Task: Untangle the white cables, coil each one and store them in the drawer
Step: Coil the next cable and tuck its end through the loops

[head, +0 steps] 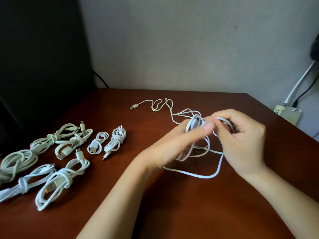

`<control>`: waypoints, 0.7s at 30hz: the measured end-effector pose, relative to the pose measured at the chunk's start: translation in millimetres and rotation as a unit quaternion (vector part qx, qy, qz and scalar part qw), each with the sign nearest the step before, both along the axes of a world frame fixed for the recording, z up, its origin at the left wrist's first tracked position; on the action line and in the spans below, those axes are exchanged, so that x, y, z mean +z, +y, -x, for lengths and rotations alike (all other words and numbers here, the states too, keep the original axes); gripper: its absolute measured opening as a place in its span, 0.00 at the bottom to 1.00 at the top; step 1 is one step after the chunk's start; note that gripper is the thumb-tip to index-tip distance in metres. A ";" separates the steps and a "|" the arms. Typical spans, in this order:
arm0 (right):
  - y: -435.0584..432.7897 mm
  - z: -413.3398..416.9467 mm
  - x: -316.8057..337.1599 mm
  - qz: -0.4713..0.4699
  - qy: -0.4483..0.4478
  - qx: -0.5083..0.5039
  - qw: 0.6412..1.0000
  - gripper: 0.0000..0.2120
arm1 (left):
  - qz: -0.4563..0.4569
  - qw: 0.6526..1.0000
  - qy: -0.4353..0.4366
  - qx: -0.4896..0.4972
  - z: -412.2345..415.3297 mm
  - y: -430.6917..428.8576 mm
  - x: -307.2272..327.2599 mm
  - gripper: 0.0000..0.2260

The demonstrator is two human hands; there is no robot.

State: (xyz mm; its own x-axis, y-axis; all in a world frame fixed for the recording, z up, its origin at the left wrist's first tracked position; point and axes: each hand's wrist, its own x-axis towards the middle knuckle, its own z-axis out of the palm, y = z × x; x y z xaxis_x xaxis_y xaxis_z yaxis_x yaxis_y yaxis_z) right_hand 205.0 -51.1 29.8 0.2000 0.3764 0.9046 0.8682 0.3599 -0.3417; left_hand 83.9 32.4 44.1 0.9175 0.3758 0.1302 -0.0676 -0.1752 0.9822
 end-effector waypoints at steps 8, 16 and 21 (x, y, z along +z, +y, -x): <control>3.7 -3.2 1.5 0.029 0.085 0.013 0.996 0.06 | -0.031 0.998 0.038 -0.044 2.1 6.5 -11.7 0.21; 5.5 -13.1 -1.9 0.104 0.201 0.065 0.972 0.08 | 0.062 0.997 -0.012 0.045 -3.7 11.9 -19.2 0.13; 6.3 -10.5 -2.3 0.166 0.240 0.112 0.950 0.13 | 0.065 0.993 -0.056 0.076 -0.5 8.9 -15.5 0.12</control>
